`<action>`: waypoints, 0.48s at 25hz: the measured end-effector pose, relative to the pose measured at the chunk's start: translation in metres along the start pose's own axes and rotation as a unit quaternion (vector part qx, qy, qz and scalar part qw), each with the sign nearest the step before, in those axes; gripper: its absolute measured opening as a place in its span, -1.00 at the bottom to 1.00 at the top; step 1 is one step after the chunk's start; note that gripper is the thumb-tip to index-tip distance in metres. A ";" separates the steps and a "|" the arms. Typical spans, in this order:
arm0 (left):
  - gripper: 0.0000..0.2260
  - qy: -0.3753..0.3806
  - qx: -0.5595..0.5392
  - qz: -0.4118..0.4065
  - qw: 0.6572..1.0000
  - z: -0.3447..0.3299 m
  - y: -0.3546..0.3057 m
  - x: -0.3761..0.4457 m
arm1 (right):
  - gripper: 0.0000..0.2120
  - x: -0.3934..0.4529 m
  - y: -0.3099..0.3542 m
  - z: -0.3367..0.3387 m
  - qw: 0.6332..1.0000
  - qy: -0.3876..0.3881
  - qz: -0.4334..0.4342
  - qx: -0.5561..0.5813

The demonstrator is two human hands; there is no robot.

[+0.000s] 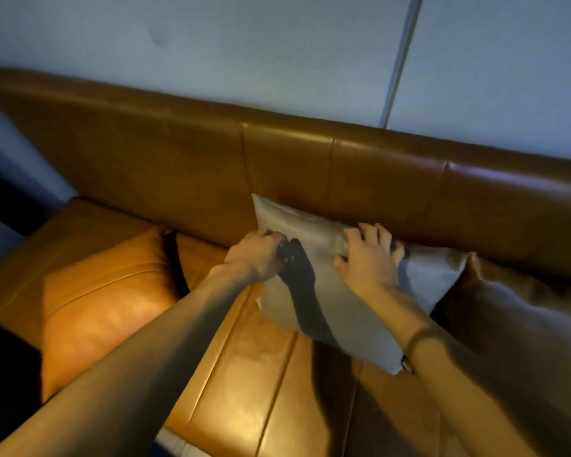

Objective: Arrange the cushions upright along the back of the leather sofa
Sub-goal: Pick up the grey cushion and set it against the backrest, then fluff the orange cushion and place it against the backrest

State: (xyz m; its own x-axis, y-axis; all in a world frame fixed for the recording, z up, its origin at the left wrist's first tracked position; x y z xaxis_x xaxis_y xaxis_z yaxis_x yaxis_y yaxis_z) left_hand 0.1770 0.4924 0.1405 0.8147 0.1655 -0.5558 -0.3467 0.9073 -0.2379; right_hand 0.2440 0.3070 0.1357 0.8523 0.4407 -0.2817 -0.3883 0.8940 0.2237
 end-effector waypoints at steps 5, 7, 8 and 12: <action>-0.65 -0.055 -0.055 0.079 0.994 0.019 0.101 -0.035 | -0.64 0.023 0.127 -0.012 0.983 0.042 0.163 0.068; -0.67 -0.072 -0.095 0.122 0.985 0.011 0.154 -0.045 | -0.66 0.030 0.181 -0.037 0.974 0.082 0.194 0.088; -0.69 -0.074 -0.112 0.135 0.982 0.004 0.178 -0.049 | -0.67 0.032 0.204 -0.052 0.970 0.099 0.200 0.096; -0.69 -0.072 -0.177 0.178 0.965 -0.036 0.287 -0.055 | -0.70 0.042 0.295 -0.126 0.965 0.143 0.199 0.095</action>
State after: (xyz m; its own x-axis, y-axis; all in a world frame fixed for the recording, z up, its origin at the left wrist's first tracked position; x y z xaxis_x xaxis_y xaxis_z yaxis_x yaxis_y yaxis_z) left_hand 0.0158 0.7292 0.0740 0.6625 0.5167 -0.5423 -0.7325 0.5984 -0.3246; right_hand 0.1215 0.5993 0.0725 0.5061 0.7749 -0.3786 -0.5707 0.6301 0.5266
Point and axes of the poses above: each hand's wrist, its own x-axis towards the middle knuckle, its own z-axis out of the back of the hand, y = z × x, the point moved 3 cm from there along x, towards the middle knuckle, and after that the axes turned 12 degrees about y, right-handed, at the moved point
